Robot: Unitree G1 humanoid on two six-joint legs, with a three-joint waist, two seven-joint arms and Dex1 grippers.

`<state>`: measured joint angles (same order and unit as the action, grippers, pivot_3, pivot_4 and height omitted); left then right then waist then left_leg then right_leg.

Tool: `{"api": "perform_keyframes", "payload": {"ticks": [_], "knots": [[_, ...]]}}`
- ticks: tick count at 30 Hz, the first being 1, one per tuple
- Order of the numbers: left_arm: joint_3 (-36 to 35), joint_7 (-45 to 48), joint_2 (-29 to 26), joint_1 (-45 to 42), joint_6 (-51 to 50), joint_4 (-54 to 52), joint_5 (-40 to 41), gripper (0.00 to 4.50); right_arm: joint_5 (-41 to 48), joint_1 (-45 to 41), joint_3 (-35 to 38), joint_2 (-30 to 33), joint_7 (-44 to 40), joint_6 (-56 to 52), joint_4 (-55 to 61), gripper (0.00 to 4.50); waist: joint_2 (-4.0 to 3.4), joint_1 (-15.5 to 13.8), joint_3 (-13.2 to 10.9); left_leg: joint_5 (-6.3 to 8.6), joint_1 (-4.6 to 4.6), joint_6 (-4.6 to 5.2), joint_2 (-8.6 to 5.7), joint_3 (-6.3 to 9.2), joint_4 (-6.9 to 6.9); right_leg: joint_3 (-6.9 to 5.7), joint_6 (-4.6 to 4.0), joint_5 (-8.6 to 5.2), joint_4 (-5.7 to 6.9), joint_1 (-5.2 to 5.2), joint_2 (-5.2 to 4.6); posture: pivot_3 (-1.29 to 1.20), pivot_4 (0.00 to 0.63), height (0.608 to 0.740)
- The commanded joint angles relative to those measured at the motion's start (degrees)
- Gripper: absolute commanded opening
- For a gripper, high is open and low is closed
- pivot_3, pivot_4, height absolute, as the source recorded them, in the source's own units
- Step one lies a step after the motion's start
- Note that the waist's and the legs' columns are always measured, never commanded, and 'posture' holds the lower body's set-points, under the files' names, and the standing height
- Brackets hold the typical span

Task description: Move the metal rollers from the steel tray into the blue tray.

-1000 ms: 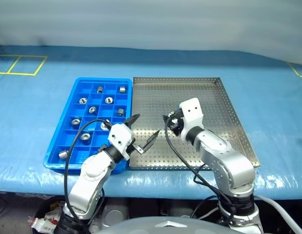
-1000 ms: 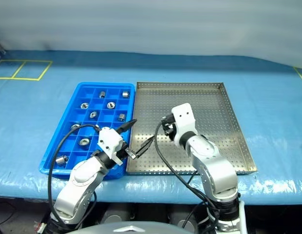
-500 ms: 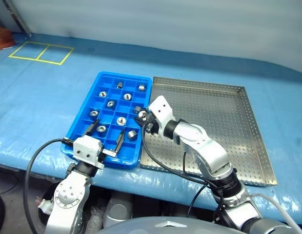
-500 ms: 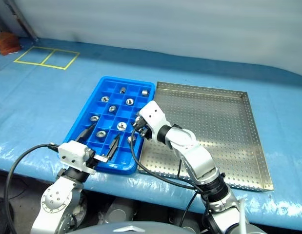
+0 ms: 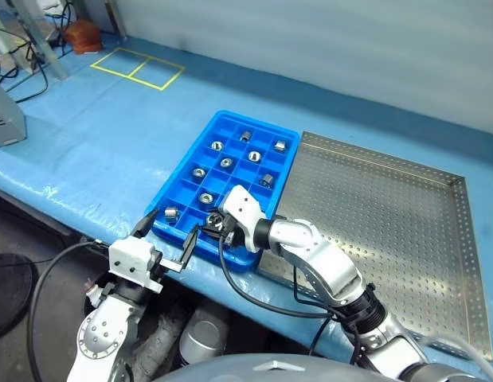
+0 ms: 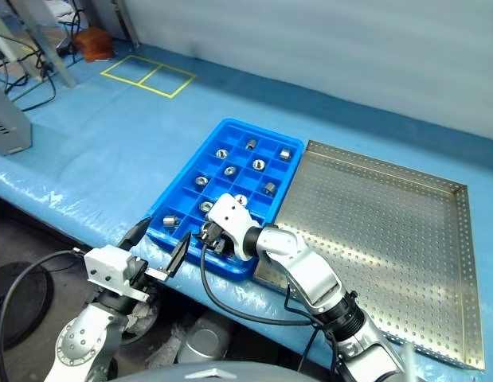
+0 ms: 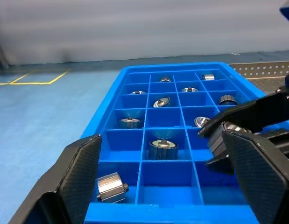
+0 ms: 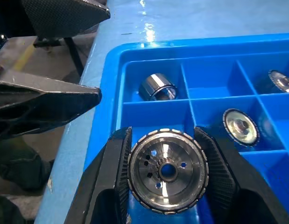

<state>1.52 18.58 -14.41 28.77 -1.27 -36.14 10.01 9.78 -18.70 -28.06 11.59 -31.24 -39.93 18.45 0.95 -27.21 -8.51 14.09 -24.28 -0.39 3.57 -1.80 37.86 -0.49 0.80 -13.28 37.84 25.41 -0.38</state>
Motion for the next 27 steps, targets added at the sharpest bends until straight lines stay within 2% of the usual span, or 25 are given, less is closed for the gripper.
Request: {"api": "perform_keyframes", "payload": {"ticks": [1, 7, 9, 15, 19, 22, 23, 27], "knots": [[-0.5, 1.3, -0.7, 0.2, 1.6, -2.6, 1.5, 4.5, 0.6, 0.4, 1.2, -0.3, 0.1, 1.1, 1.0, 1.72, 0.07, -1.3, 0.0, 0.0, -0.13, 0.0, 0.0, 0.01, 0.02, -0.02, 0.07, 0.04, 0.01, 0.0, 0.01, 0.59, 0.15, 0.74], [-0.4, 3.6, -2.1, 0.4, 1.6, -1.9, 3.1, 4.5, 0.9, 2.3, 2.6, 1.7, -0.2, -0.4, 2.5, 1.72, 0.07, -4.2, 0.1, 0.02, -0.33, -0.04, 0.0, 0.08, 0.13, -0.14, 0.24, 0.15, 0.0, 0.08, 0.0, 0.56, 0.15, 0.74], [-0.3, 4.3, -2.5, 0.4, 1.5, -1.7, 3.5, 4.5, 1.1, 2.8, 3.1, 2.6, -0.4, -1.0, 3.7, 1.72, 0.07, -4.5, 0.1, 0.03, -0.31, -0.06, 0.01, 0.11, 0.17, -0.2, 0.0, 0.0, 0.0, 0.12, -0.02, 0.56, 0.15, 0.74], [-0.3, 6.0, -2.8, -0.7, 2.1, 0.5, 4.1, 4.5, 2.2, 4.1, 4.3, 4.9, -0.7, -3.0, 6.7, 1.72, 0.07, -5.1, 0.1, 0.04, -0.3, -0.07, 0.0, 0.15, 0.24, -0.31, -0.02, -0.01, 0.0, 0.09, -0.06, 0.54, 0.15, 0.74], [-0.5, 7.3, -3.1, -1.4, 3.1, 2.4, 4.6, 4.5, 2.5, 4.6, 4.8, 5.1, -0.1, -3.9, 7.4, 3.1, 0.07, -5.0, 0.1, 0.04, -0.35, -0.07, 0.01, 0.15, 0.22, -0.33, 0.14, 0.09, 0.09, 0.0, -0.04, 0.52, 0.15, 0.74], [-0.6, 8.3, -3.4, -2.1, 3.9, 3.7, 4.9, 4.5, 2.6, 4.8, 5.1, 4.8, 0.5, -4.1, 7.9, 3.96, 0.07, -4.9, 0.1, 0.05, -0.35, -0.09, 0.03, 0.15, 0.2, -0.34, 0.13, 0.08, 0.09, 0.01, -0.03, 0.5, 0.15, 0.74], [-0.6, 8.6, -3.5, -2.4, 4.0, 4.2, 5.1, 4.5, 2.7, 4.9, 5.1, 4.8, 0.6, -4.1, 8.1, 4.4, 0.07, -4.8, 0.1, 0.05, -0.35, -0.09, 0.03, 0.15, 0.19, -0.35, 0.12, 0.08, 0.09, 0.01, -0.03, 0.5, 0.15, 0.74], [-0.6, 9.8, -4.0, -3.8, 4.3, 5.3, 5.4, 4.5, 2.6, 5.2, 5.9, 4.9, 1.4, -3.6, 9.8, 4.49, 0.07, -4.2, 0.1, 0.06, -0.36, -0.1, 0.03, 0.15, 0.2, -0.36, 0.12, 0.07, 0.08, 0.0, -0.03, 0.47, 0.15, 0.74]]}}
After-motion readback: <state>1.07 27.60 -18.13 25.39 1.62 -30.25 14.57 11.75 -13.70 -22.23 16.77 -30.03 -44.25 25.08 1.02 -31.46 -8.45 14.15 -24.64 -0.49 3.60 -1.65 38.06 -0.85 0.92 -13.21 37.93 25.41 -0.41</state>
